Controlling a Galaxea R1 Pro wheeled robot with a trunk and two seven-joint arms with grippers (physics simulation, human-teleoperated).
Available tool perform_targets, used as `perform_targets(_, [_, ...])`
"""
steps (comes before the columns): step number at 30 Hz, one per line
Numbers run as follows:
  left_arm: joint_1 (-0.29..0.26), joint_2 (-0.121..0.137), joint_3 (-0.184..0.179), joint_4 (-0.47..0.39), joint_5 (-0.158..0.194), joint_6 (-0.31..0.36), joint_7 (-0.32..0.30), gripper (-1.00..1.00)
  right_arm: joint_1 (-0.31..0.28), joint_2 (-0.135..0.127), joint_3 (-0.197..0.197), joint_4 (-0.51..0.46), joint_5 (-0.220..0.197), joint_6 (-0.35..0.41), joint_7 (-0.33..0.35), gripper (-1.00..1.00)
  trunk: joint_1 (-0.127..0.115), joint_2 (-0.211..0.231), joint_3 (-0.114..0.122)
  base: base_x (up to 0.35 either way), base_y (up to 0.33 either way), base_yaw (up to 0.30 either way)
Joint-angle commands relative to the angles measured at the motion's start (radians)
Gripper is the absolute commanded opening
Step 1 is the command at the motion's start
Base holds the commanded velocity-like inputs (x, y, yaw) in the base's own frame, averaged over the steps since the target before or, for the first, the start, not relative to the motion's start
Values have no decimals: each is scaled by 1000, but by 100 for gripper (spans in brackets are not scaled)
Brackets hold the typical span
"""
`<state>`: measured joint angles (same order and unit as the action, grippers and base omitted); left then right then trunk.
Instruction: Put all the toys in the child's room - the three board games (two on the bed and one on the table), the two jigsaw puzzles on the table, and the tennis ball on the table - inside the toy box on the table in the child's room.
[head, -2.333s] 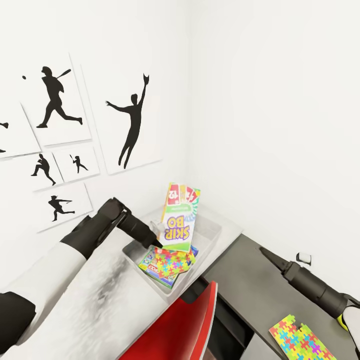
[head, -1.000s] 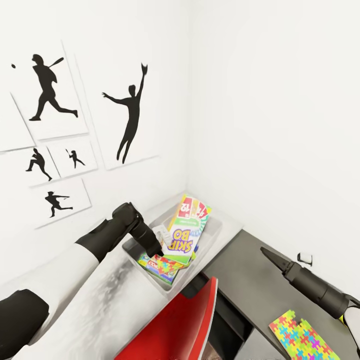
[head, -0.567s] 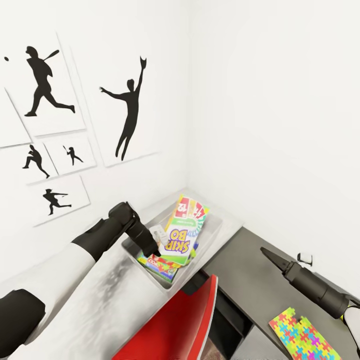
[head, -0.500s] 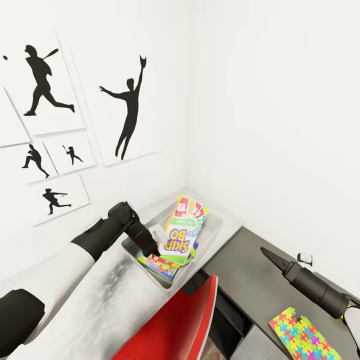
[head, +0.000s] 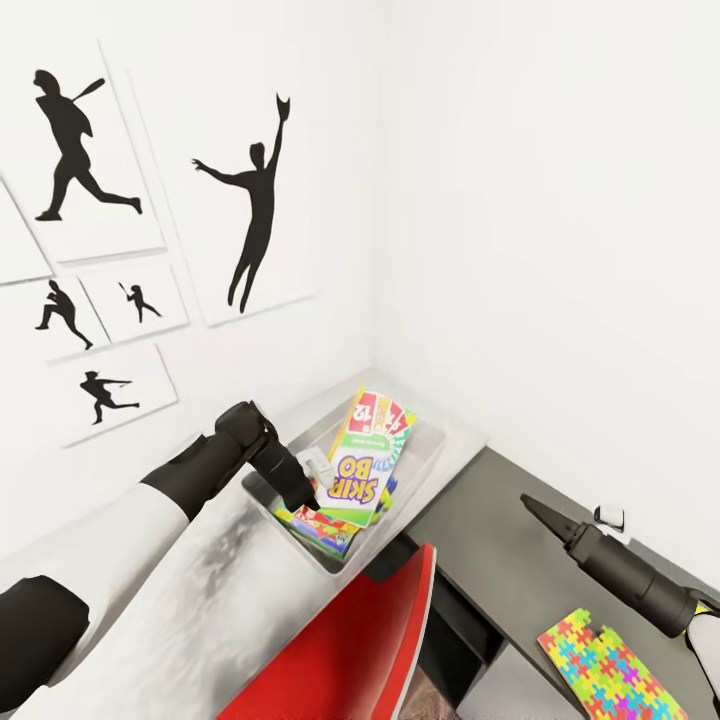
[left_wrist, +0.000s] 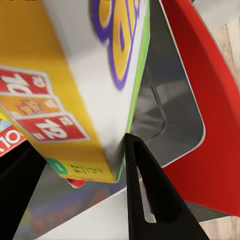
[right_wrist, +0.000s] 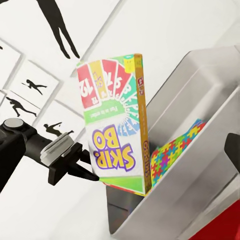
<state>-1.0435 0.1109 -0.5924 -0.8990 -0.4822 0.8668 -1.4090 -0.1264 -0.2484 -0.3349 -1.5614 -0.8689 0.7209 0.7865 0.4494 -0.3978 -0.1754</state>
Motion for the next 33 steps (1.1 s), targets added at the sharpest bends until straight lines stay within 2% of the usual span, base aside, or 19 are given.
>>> perform_targets(1, [-1, 0, -1, -1, -9, 11, -9, -100, -1, 0, -1, 0, -4, 6, 0, 100, 1, -2, -4, 0, 0, 0])
perform_targets(15, [-30, 7, 3, 0, -21, 12, -10, -100, -1, 0, -1, 0, -4, 6, 0, 100, 1, -2, -27, 0, 0, 0])
perform_targets(20, [-38, 33, 7, 1, -15, 7, -16, -100, -1, 1, -1, 0, -4, 6, -1, 100, 1, -2, -35, 0, 0, 0])
perform_targets(23, [-67, 63, 10, 4, -8, -13, -95, -100, -1, 1, 0, 0, -3, 6, -2, 100, 1, -2, -40, 0, 0, 0])
perform_targets(25, [-88, 75, 30, 14, -6, -37, -155, -100, -1, 1, 0, 0, -3, 6, -2, 100, 1, -2, -43, 0, 0, 0])
perform_targets(26, [-100, 78, 67, 25, -7, -52, -162, -100, -1, 3, 0, 0, -3, 5, -3, 100, 1, -2, -45, 0, 0, 0])
perform_targets(27, [-103, 79, 79, 28, -7, -56, -162, -100, -1, 4, 0, 0, -3, 5, -3, 100, 1, -2, -47, 0, 0, 0])
perform_targets(28, [-108, 80, 117, 33, -7, -63, -162, -100, -1, 5, 0, 0, -2, 5, -4, 100, 1, -2, -48, 0, 0, 0])
perform_targets(29, [-110, 80, 138, 35, -7, -67, -162, -100, -1, 5, 0, 0, -2, 5, -4, 100, 1, -2, -50, 0, 0, 0])
perform_targets(33, [-113, 73, 171, 39, -6, -75, -162, -100, -1, 6, 0, 0, -2, 5, -4, 100, 1, -2, -56, 0, 0, 0])
